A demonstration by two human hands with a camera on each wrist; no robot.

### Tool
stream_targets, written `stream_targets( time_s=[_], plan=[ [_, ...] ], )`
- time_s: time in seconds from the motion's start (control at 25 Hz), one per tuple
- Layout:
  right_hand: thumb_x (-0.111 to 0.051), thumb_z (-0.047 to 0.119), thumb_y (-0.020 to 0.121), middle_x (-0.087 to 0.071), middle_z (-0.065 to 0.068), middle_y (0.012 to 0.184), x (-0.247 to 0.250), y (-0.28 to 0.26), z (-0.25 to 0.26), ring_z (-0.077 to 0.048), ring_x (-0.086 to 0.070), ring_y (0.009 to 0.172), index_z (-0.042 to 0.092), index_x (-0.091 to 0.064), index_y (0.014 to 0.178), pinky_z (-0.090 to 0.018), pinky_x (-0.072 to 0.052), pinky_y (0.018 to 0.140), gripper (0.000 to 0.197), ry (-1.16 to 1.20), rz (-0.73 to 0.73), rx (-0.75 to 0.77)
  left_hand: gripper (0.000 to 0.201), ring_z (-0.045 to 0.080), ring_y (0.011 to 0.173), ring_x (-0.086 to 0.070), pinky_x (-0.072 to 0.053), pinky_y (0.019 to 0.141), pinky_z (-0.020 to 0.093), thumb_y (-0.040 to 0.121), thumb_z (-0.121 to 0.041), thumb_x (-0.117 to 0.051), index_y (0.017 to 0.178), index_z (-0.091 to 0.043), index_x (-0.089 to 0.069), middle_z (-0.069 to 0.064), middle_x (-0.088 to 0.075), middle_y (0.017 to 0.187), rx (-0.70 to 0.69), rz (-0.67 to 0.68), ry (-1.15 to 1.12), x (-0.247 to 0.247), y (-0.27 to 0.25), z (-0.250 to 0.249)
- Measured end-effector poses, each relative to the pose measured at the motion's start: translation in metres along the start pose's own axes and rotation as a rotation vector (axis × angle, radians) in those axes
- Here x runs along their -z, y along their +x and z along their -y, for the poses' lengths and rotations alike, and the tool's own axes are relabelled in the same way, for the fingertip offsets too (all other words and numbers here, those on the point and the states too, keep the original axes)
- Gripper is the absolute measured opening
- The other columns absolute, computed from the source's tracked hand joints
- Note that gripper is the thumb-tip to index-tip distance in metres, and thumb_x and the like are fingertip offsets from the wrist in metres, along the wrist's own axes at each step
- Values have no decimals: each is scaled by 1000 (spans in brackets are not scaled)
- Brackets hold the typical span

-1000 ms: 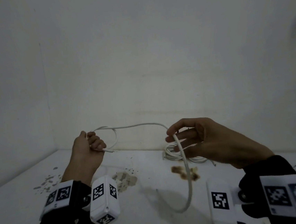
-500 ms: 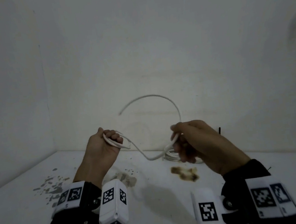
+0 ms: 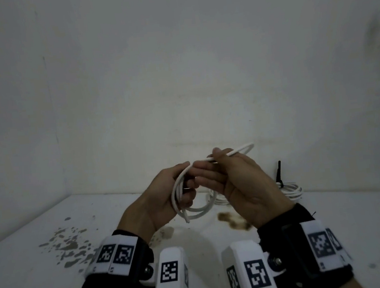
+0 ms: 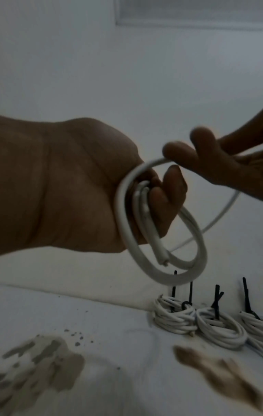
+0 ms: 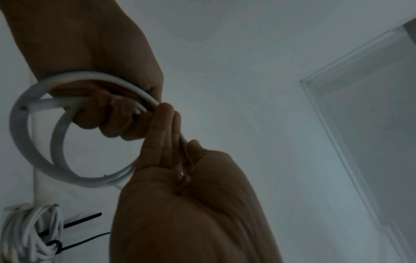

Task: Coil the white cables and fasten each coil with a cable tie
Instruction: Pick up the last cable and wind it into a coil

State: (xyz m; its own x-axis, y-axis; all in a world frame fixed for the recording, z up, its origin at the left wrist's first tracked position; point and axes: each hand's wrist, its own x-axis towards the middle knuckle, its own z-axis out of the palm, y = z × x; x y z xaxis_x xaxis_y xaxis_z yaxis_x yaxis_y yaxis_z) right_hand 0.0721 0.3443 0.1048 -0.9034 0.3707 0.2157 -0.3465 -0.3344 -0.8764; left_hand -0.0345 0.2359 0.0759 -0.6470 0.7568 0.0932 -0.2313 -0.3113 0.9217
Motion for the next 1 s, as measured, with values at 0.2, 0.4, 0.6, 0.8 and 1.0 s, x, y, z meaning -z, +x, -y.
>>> stream_targets(
  time_s=[0.2, 0.4, 0.6, 0.8, 1.0],
  plan=[
    [-49, 20, 104, -73, -20, 74, 13, 8, 3, -28, -75, 66, -3, -56, 93, -34, -64, 63, 26, 9, -103, 53, 36, 6, 35, -16, -15, 35, 19, 103, -36, -37, 74, -16, -45, -7, -23, 49, 7, -80, 272, -4, 1, 5],
    [-58, 30, 99, -72, -9, 72, 28, 9, 9, -22, -70, 60, 1, -65, 94, -30, -57, 49, 30, -216, -213, 91, 43, 9, 43, -16, -14, 42, 22, 97, -51, -46, 73, -17, -52, -7, -23, 52, -21, -139, 440, -5, 0, 9],
    [-76, 23, 87, -70, -11, 85, 61, 15, 9, -22, -69, 65, 3, -67, 89, -27, -56, 47, 23, -137, -423, 49, 48, 11, 42, -12, -13, 41, 23, 96, -50, -51, 61, -19, -39, -5, -18, 51, -82, -262, 387, 8, 3, 4],
    [-86, 32, 74, -71, -10, 87, 80, 26, -21, -21, -68, 64, 7, -66, 92, -32, -56, 57, 37, -70, -515, -138, 50, 9, 37, -12, -12, 38, 20, 96, -51, -51, 60, -21, -32, -6, -17, 49, -79, -320, 210, 12, 8, 7],
    [-67, 28, 93, -57, -9, 77, 97, 41, -41, -23, -66, 50, 6, -60, 103, -27, -49, 31, 25, 283, -596, -209, 54, 9, 34, -9, -8, 40, 21, 88, -47, -63, 57, -25, -24, -8, -13, 46, -60, -330, 116, 18, 7, 1]
  ],
)
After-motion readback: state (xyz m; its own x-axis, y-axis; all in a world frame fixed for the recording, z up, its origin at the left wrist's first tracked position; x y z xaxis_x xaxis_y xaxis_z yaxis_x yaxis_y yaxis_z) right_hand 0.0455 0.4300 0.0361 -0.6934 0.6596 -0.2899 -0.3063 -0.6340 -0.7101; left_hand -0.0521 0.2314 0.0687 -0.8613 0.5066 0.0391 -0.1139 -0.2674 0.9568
